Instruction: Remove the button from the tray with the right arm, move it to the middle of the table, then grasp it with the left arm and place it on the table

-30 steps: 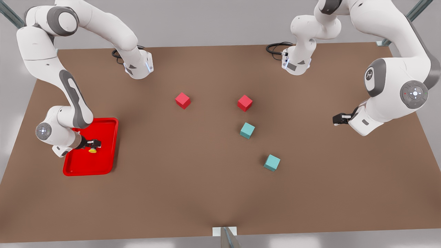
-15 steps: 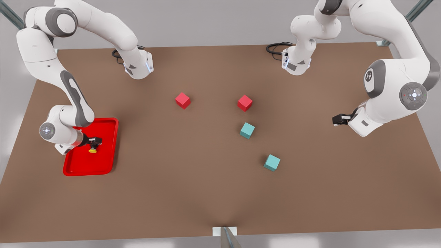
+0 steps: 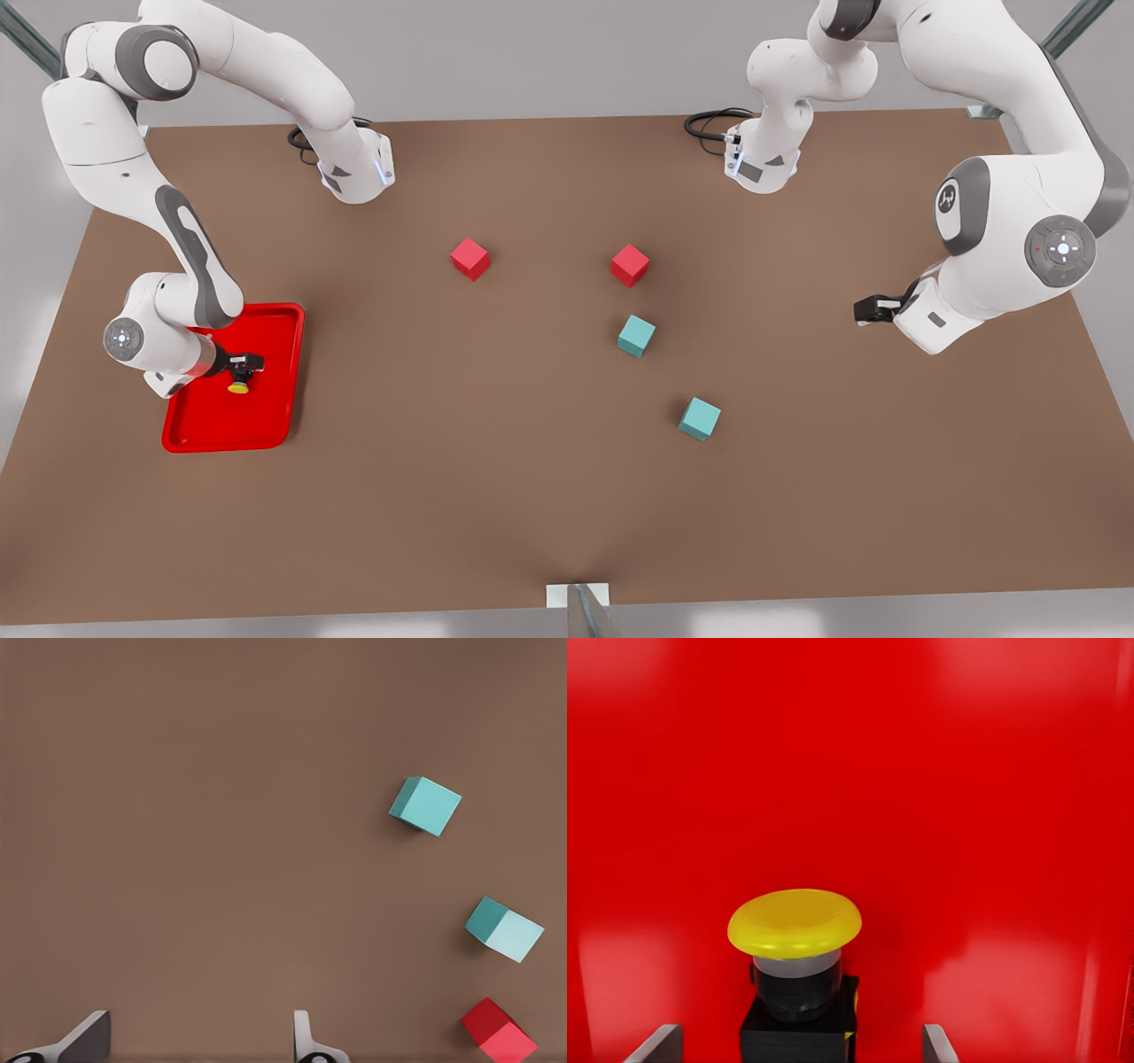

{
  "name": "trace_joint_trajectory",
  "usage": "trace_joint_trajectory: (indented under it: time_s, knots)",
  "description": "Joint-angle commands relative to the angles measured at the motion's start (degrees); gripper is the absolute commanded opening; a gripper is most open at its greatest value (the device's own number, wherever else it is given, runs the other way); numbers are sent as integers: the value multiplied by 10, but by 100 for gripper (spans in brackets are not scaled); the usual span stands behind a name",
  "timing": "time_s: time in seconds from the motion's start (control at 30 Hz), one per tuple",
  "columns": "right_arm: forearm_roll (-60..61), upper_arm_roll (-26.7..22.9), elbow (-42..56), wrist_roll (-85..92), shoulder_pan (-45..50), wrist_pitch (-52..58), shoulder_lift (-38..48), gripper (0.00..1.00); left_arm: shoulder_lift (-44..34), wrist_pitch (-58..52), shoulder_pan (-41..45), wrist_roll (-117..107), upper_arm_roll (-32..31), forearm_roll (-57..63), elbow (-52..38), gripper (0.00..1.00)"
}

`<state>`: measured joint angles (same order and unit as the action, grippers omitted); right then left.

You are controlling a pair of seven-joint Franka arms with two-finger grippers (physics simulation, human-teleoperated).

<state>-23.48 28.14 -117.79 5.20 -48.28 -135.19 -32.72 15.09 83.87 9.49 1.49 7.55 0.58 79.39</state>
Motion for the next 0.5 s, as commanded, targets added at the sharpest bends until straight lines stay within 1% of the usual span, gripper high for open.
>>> trace_joint_trajectory:
  time_s: [0.0, 0.07, 0.2, 0.23, 0.27, 0.3, 0.37, 0.47]
  knots:
    - [1, 0, 0, -2, 0, -1, 1, 100, -1, 1, -1, 0, 0, 0, 0, 100]
    - [-20, 0, -1, -25, 0, -1, 1, 100, -1, 3, -1, 0, 0, 0, 0, 100]
    - [-19, 0, -1, -25, -1, 0, 0, 100, -1, 3, -1, 0, 0, -1, 0, 100]
    - [-20, 0, -1, -24, -1, 0, 0, 93, 0, 3, 0, 0, 0, -1, 0, 100]
    - [-20, 0, -1, -24, -1, 0, 0, 79, 0, 3, 0, 0, 0, -1, 0, 100]
    - [-21, 1, -2, -24, -1, 0, 0, 75, 0, 3, 0, 0, 0, -1, 0, 100]
    - [-20, 1, -2, -24, -1, 0, 0, 72, 0, 3, 0, 0, 0, -1, 0, 100]
    - [-19, 1, -1, -23, 2, 2, 1, 72, -1, 3, 0, 0, 0, -1, 0, 100]
